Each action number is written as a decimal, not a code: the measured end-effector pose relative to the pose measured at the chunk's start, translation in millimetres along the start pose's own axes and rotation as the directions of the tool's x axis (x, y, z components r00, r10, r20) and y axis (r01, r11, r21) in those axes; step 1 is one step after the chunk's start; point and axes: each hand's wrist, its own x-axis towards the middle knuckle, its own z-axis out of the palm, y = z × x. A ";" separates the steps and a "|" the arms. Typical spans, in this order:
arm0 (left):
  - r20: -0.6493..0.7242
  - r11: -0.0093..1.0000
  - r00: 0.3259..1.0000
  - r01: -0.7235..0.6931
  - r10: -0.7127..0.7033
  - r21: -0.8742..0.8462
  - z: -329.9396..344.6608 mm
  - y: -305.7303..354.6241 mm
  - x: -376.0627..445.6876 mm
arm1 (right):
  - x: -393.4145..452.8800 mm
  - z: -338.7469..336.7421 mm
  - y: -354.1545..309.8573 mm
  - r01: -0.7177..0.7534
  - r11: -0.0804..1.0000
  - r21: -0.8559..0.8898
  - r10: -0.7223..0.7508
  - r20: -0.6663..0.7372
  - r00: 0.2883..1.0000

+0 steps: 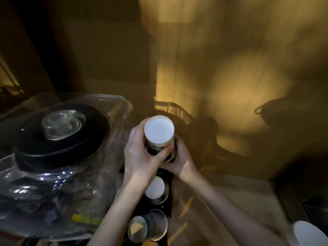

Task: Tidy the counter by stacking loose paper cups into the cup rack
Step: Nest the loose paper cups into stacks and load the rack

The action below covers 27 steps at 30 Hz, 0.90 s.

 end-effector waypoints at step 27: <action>0.169 0.930 0.937 0.255 -0.305 0.265 66.7 -64.4 -2.9 | -1.2 -8.6 18.6 0.115 0.918 -0.380 -0.027 0.231 0.973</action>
